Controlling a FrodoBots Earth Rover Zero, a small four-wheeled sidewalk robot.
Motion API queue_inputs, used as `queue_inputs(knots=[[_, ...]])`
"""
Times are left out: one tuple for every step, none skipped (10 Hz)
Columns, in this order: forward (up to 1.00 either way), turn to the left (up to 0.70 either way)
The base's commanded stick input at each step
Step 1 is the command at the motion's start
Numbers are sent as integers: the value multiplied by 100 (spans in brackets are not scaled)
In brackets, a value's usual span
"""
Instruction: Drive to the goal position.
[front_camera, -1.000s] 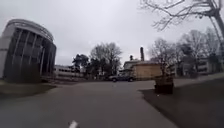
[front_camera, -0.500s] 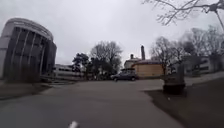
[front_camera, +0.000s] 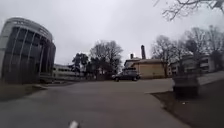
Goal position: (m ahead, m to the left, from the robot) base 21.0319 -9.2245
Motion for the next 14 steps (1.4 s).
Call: queue_inputs(knots=[[100,1],[100,1],[100,1],[100,1],[100,1],[100,1],[100,1],[100,1],[100,1],[100,1],[100,1],[100,1],[100,1],[100,1]])
